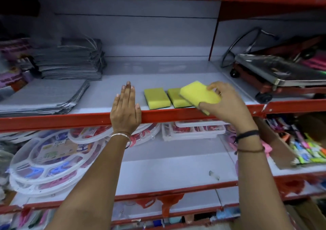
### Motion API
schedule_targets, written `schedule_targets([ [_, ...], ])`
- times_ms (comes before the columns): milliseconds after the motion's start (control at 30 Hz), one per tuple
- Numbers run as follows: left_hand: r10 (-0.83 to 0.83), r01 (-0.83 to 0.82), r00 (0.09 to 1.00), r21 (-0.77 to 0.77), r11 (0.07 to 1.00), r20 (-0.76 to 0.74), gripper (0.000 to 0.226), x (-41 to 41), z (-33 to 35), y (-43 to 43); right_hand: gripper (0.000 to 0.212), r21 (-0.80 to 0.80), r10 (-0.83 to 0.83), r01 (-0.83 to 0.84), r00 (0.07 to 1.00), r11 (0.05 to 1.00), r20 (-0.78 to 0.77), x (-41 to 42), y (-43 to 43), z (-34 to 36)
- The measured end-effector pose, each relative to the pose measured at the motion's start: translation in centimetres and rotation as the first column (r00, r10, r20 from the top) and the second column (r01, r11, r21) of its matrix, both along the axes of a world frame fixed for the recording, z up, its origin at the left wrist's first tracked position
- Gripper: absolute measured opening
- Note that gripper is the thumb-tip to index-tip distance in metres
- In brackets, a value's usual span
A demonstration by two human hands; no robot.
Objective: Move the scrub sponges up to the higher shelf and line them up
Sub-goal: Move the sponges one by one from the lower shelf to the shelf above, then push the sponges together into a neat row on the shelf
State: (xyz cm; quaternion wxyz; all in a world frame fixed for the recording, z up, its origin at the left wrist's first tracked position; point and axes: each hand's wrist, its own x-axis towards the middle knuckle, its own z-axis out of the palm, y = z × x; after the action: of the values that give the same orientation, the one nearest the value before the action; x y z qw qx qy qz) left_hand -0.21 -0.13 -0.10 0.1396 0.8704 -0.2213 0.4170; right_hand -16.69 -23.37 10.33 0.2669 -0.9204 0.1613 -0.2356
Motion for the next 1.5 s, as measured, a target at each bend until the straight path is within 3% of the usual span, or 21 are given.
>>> schedule_targets([
  [100,0.0,0.001,1.0,0.007,1.0,-0.028,0.055,-0.1,0.0,0.0,0.057,0.016,-0.223,0.222,0.971,0.975,0.091,2.3,-3.2,-0.3],
  [233,-0.013,0.013,0.998,0.005,1.0,-0.057,0.055,-0.2,0.1,0.0,0.059,-0.009,-0.443,0.444,0.895,0.896,0.045,4.8,-6.8,-1.4],
  [467,-0.03,0.029,0.995,-0.013,0.999,-0.097,0.055,-0.3,0.3,0.1,0.064,-0.025,-0.503,0.512,0.832,0.858,-0.235,6.9,-9.2,-3.9],
  [567,-0.043,0.04,0.991,-0.022,0.999,-0.129,0.055,-0.6,0.5,0.2,0.064,-0.038,-0.505,0.513,0.826,0.858,-0.249,6.9,-9.3,-4.0],
  [633,-0.065,0.054,0.985,-0.066,0.996,-0.162,0.055,-0.9,0.8,0.1,0.061,-0.038,-0.452,0.453,0.873,0.891,-0.181,6.9,-8.9,-3.5],
  [767,-0.116,0.063,0.95,-0.185,0.981,-0.29,0.048,-1.2,2.5,-0.6,0.048,-0.044,-0.042,0.037,0.994,0.998,-0.1,7.7,-7.1,-2.5],
  [833,-0.158,0.098,0.909,-0.172,0.98,-0.386,0.043,-0.6,3.9,-1.6,0.046,-0.131,0.128,-0.15,0.978,0.98,-0.162,8.3,-5.6,-2.2],
  [933,-0.231,0.186,0.786,-0.138,0.973,-0.573,0.047,0.9,5.9,-3.5,0.045,-0.14,0.267,-0.317,0.919,0.938,-0.29,9.5,-3.1,-2.1],
  [1033,-0.195,0.274,0.65,-0.013,0.962,-0.735,0.053,2.3,7.3,-4.4,0.044,-0.129,0.298,-0.369,0.876,0.92,-0.379,10.5,-1.4,-2.2],
  [1100,-0.129,0.309,0.615,0.088,0.947,-0.778,0.054,2.8,7.8,-3.8,0.042,-0.125,0.293,-0.364,0.875,0.923,-0.385,11.0,-0.7,-2.2],
  [1233,-0.079,0.319,0.61,0.153,0.935,-0.788,0.054,3.2,8.7,-1.0,0.042,-0.124,0.293,-0.362,0.878,0.924,-0.38,11.4,0.7,-2.1],
  [1500,-0.127,0.342,0.626,0.124,0.931,-0.769,0.052,2.3,7.7,0.9,0.042,-0.084,0.336,-0.381,0.883,0.921,-0.326,10.5,3.2,-2.6],
])
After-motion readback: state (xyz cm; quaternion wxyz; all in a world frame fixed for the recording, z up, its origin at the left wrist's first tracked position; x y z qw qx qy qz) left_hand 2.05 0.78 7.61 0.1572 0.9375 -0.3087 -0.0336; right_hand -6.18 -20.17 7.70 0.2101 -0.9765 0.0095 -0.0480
